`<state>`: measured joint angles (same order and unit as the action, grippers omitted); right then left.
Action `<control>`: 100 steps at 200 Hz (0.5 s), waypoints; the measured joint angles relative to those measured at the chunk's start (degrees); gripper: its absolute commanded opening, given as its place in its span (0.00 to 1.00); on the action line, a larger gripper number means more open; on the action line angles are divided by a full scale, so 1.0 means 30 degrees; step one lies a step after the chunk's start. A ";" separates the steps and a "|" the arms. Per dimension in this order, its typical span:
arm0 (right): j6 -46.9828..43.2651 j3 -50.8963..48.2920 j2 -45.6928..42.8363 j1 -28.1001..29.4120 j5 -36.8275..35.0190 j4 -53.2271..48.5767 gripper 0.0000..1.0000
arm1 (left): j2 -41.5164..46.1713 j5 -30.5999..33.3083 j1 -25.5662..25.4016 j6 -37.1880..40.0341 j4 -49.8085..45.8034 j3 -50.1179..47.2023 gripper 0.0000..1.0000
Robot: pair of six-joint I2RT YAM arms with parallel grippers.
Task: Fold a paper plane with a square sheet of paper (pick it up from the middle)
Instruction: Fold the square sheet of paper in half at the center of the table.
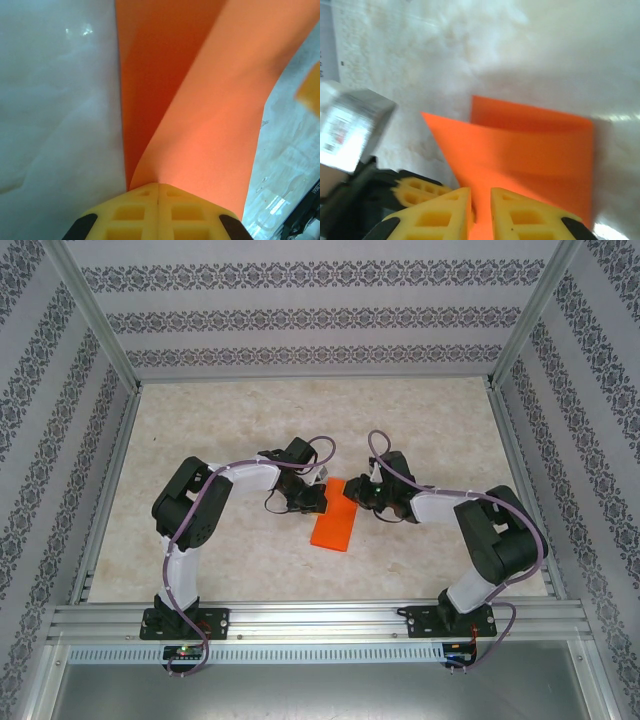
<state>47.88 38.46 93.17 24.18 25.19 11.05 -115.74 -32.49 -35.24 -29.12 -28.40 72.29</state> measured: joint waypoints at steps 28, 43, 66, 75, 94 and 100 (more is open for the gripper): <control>-0.0211 0.0452 0.0634 -0.0306 -0.0007 0.0036 0.19 | 0.0000 0.0000 -0.0007 0.0015 -0.0007 0.0000 0.00; -0.0233 0.0372 0.1508 -0.0364 -0.0087 0.0073 0.19 | 0.0000 0.0000 -0.0007 0.0058 0.0000 0.0000 0.00; -0.0131 0.0051 0.2069 -0.0488 -0.0117 0.0707 0.19 | 0.0000 0.0000 -0.0007 0.0066 -0.0007 0.0000 0.00; -0.0066 0.0036 0.2091 -0.0488 -0.0095 0.0780 0.20 | 0.0000 0.0000 -0.0007 0.0066 -0.0007 0.0000 0.00; -0.0007 0.0058 0.1872 -0.0488 -0.0175 0.0466 0.20 | 0.0000 0.0000 -0.0007 0.0073 -0.0015 0.0000 0.00; -0.0015 0.0087 0.1683 -0.0488 -0.0226 0.0095 0.21 | 0.0000 0.0000 -0.0007 0.0080 -0.0015 0.0000 0.00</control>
<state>47.83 38.72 98.21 22.72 24.51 11.33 -115.74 -32.49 -35.27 -28.88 -28.45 72.29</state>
